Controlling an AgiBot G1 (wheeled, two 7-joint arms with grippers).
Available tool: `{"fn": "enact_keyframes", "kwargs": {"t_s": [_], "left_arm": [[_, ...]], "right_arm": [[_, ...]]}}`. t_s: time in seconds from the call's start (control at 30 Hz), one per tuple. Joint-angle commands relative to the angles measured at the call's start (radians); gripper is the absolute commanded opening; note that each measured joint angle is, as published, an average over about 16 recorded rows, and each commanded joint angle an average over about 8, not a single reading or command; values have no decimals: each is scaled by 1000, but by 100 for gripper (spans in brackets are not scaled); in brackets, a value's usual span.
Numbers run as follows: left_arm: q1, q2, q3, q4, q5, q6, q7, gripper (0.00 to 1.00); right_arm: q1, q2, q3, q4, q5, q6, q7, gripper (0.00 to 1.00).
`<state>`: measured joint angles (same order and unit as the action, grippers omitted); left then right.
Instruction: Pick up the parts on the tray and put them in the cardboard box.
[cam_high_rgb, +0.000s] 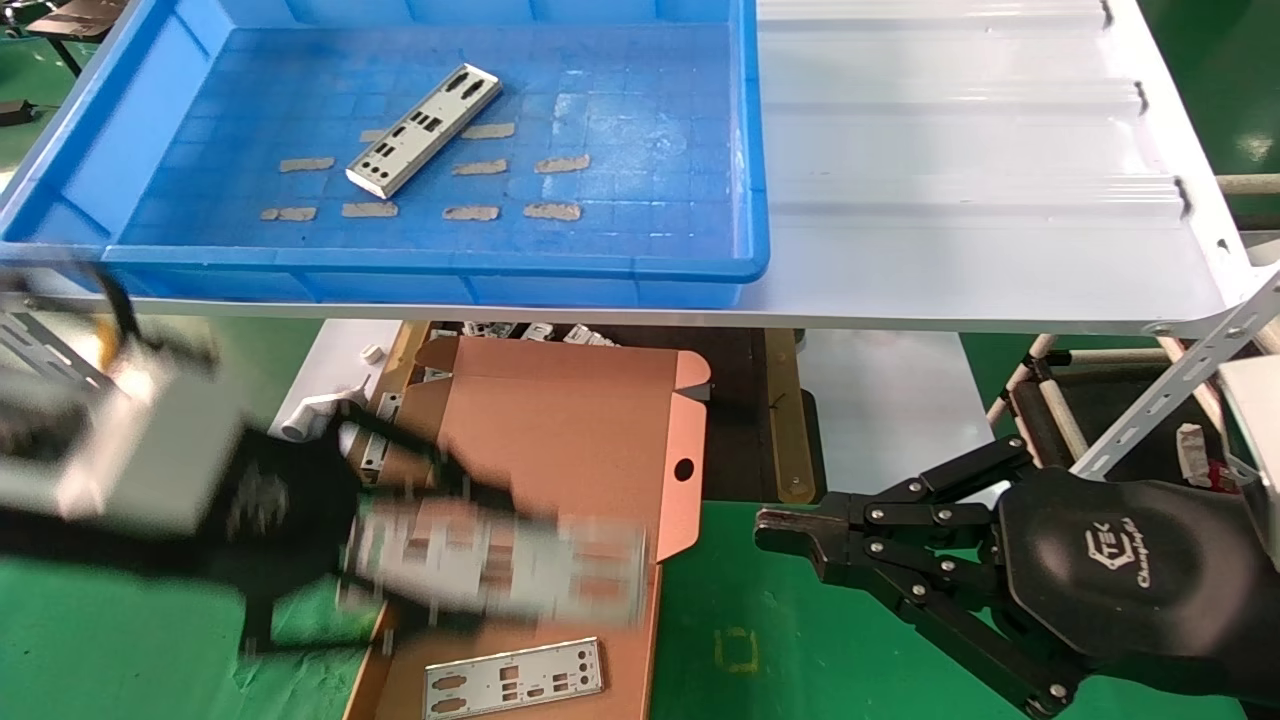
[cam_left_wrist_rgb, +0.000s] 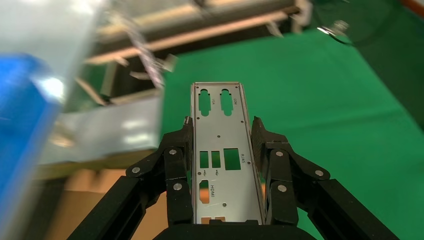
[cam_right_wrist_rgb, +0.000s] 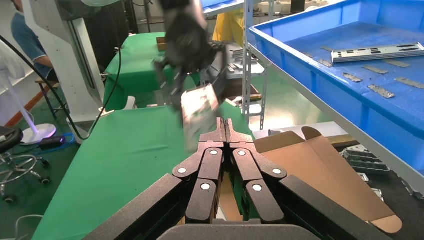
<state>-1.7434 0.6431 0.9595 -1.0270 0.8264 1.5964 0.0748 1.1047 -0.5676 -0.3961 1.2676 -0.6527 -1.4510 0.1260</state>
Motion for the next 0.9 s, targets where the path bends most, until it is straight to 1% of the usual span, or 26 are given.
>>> {"fn": "enact_keyframes", "kwargs": {"t_s": [0.03,0.17,0.33,0.53,0.7,0.9], "left_arm": [[11,-11,56,-31,-2,-1,12,0],[26,-8,127,-18,5,-8,48,0],[50,16,182,36,13,-24,75,0],[73,58,213,115,28,-44,93,0],[91,94,240,166,44,-42,85,0],[122,107,265,196,52,-46,82,0]], "right_arm": [[0,0,0,0,0,0,0,0],[0,0,0,0,0,0,0,0],[0,0,0,0,0,0,0,0],[0,0,0,0,0,0,0,0],[0,0,0,0,0,0,0,0],[0,0,0,0,0,0,0,0]]}}
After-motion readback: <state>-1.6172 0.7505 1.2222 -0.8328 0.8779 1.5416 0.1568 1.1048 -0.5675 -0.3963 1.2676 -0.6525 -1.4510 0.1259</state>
